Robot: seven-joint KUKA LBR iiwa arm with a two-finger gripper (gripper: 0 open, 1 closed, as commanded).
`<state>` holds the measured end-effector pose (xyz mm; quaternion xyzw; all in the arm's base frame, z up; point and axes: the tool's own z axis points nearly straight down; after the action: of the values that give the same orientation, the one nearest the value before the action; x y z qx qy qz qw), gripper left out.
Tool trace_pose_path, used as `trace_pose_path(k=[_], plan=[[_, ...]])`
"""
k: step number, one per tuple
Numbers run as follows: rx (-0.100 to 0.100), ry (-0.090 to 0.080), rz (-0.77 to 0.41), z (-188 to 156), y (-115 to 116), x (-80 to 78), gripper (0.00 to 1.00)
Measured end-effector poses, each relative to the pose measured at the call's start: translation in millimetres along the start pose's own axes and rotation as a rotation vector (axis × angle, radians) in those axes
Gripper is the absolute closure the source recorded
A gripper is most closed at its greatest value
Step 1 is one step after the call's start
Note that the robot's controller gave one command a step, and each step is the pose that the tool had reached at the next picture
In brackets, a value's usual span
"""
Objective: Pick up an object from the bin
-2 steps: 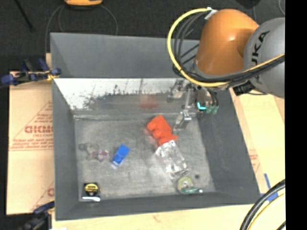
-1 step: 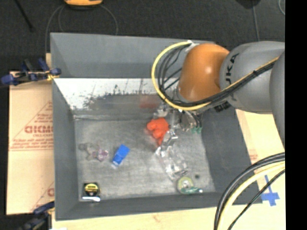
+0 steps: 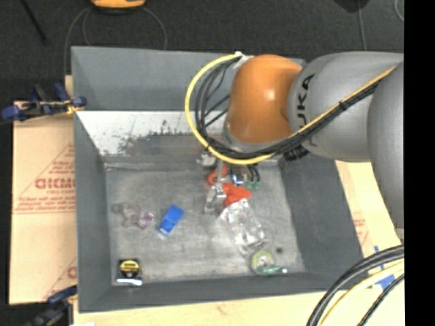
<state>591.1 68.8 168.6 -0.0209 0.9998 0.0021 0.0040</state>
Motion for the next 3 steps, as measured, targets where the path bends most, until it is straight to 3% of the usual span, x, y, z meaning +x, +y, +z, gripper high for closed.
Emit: trace_pose_path(k=[1, 2, 3], plan=[[0.004, 0.001, -0.165, 86, 57, 42.8, 0.0], [0.003, 0.005, -0.165, 86, 58, 43.6, 1.0], [0.004, -0.004, -0.179, -24, 78, 38.8, 1.0]])
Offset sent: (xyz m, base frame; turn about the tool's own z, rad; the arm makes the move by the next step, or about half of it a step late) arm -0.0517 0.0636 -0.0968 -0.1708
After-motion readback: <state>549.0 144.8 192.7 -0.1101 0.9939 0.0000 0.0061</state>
